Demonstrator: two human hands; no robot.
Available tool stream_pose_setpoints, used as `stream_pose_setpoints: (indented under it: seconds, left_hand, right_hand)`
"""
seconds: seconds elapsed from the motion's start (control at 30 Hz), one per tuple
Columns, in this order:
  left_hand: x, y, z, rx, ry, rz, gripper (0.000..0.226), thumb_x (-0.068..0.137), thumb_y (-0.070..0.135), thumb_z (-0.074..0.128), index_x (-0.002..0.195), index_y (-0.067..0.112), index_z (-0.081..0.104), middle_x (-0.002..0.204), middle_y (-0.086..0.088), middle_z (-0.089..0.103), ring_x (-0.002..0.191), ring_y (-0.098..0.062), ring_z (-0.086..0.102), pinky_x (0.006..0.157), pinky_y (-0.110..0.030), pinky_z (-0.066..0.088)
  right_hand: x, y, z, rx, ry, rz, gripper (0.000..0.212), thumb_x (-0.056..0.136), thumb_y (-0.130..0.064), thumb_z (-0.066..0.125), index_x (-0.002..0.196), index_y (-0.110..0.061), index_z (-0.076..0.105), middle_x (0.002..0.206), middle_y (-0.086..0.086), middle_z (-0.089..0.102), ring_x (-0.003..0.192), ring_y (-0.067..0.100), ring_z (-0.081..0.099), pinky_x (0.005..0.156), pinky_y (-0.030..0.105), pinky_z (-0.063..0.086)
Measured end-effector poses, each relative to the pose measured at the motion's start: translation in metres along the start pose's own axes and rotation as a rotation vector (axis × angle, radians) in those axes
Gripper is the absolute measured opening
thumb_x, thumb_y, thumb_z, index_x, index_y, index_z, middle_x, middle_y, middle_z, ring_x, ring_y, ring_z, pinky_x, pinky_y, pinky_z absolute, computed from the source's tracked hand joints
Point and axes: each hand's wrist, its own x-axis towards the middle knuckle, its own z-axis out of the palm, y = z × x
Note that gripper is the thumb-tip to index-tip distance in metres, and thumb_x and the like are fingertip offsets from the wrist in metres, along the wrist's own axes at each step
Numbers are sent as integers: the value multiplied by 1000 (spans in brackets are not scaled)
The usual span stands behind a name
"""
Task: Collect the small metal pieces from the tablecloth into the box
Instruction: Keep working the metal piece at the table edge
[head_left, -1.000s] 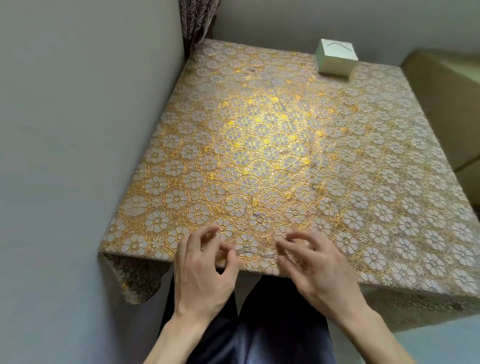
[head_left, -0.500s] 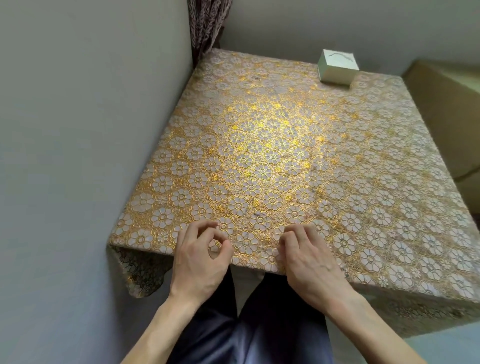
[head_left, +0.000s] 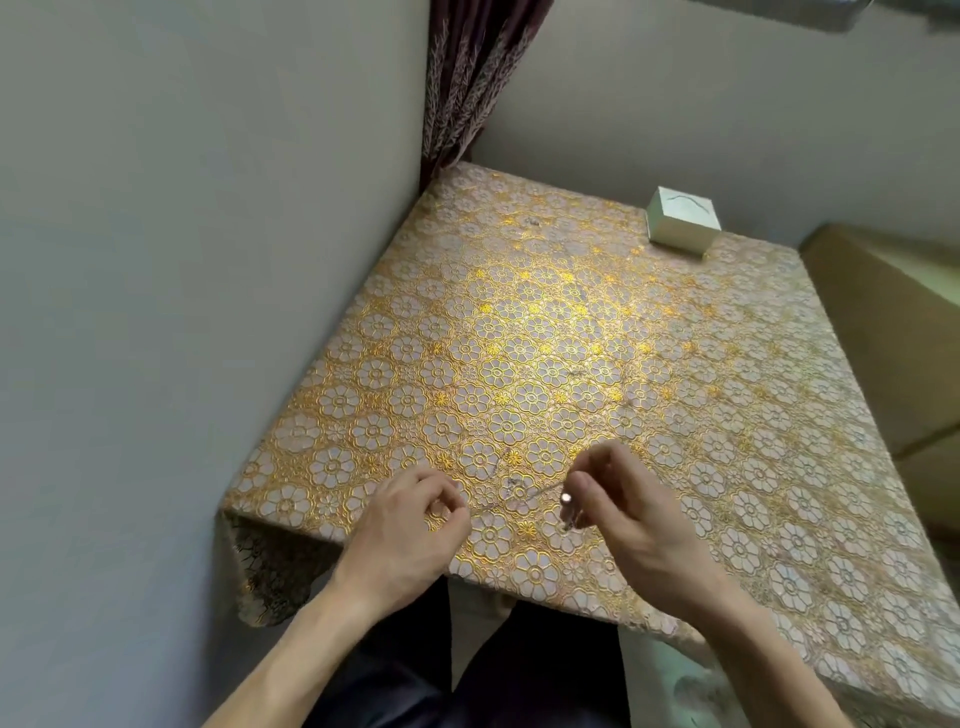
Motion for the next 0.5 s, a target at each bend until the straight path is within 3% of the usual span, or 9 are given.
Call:
stream_pose_setpoints:
  seconds: [0.1,0.17,0.27,0.37,0.5]
  left_hand:
    - [9,9,-3,-100,-60,27,11,94,31,63,84,29,64,110,19,60,107,0,57,91,-20,49]
    - [17,14,-2,-170,-117,11,14,95,32,60,82,29,63,112,19,62,111,1,57,97,-27,50]
    - [27,25,-2,-573,-206,-47,18,87,35,51,79,21,60,118,15,70,120,-1,58,103,-33,45]
    - [31,35,-1,-866,-211,17,22,87,28,38,82,10,50,122,6,73,125,-6,59,108,-27,36]
    - [35,46,3,-1076,-209,13,16,88,22,35,83,9,44,109,-16,75,118,-26,66,114,-39,35]
  right_hand:
    - [6,-15,-6,230,4,82,5,99,-7,54,102,-3,56,81,6,64,74,22,66,70,32,55]
    - [12,-24,-10,427,16,139,15,90,-9,59,103,-1,57,77,3,62,71,21,63,68,31,54]
    - [23,-38,-18,640,6,183,14,82,-8,56,95,-2,58,70,7,54,64,21,56,61,29,50]
    - [32,-49,-24,710,5,216,11,78,-5,53,88,-4,57,66,6,50,60,18,52,57,27,46]
    - [40,-55,-28,734,22,219,10,78,-6,50,85,-7,57,65,3,46,56,14,46,55,25,43]
